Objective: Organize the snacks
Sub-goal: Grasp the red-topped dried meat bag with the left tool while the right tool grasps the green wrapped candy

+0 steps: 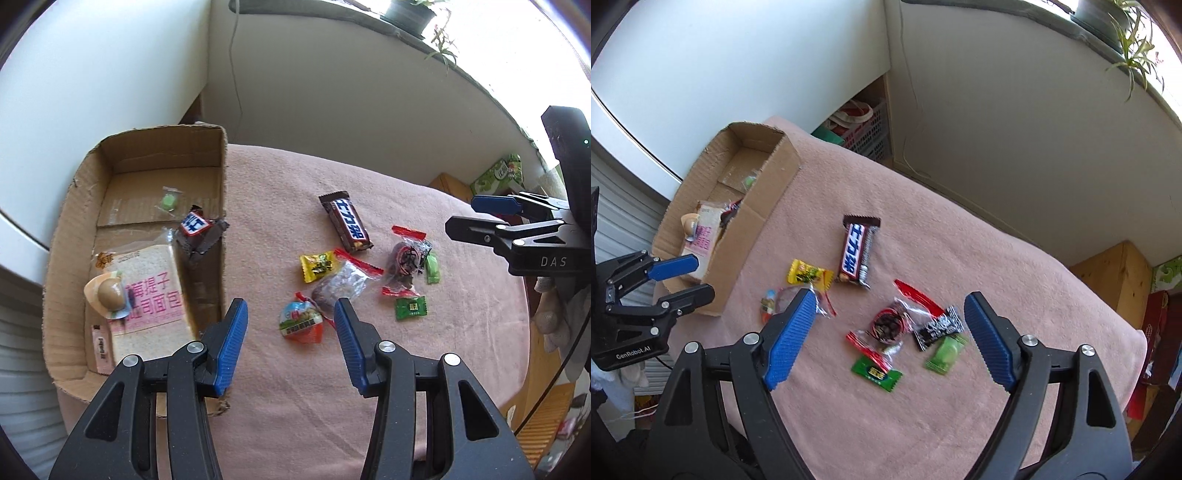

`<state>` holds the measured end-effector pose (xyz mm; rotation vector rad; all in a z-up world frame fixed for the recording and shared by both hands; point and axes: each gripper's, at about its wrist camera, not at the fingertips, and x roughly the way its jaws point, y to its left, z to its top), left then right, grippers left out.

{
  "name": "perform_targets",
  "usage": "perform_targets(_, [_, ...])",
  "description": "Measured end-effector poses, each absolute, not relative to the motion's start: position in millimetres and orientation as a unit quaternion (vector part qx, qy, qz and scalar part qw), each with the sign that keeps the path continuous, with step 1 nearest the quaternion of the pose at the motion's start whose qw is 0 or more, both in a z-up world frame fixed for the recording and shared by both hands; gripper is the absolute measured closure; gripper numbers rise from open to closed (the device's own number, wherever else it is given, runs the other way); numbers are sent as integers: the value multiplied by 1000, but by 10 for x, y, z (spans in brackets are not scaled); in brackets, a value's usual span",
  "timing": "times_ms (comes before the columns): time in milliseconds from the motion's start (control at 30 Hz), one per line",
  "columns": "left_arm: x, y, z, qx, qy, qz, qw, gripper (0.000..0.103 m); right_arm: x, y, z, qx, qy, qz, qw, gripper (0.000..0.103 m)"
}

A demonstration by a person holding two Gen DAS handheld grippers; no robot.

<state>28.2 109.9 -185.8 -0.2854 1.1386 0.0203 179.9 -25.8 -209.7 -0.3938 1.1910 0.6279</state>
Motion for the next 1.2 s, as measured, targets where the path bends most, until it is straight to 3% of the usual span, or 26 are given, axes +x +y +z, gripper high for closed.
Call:
perform_targets(267, [502, 784, -2011, -103, 563, -39, 819, 55, 1563, -621, -2446, -195, 577, 335, 719, 18])
perform_targets(467, [674, 711, -2150, -105, 581, -53, 805, 55, 1395, -542, -2670, -231, 580, 376, 684, 19])
perform_targets(567, [771, 674, -2203, -104, 589, -63, 799, 55, 1379, -475, -2776, -242, 585, 391, 669, 25])
perform_targets(967, [1094, 583, -2456, -94, 621, -70, 775, 55, 1396, -322, -3017, -264, 582, 429, 638, 27])
perform_targets(1033, [1089, 571, -2494, -93, 625, -75, 771, 55, 1404, -298, -3063, -264, 586, 433, 632, 33])
perform_targets(1200, [1049, 480, -2557, -76, 635, -87, 763, 55, 1405, -276, -3205, -275, 595, 434, 618, 39])
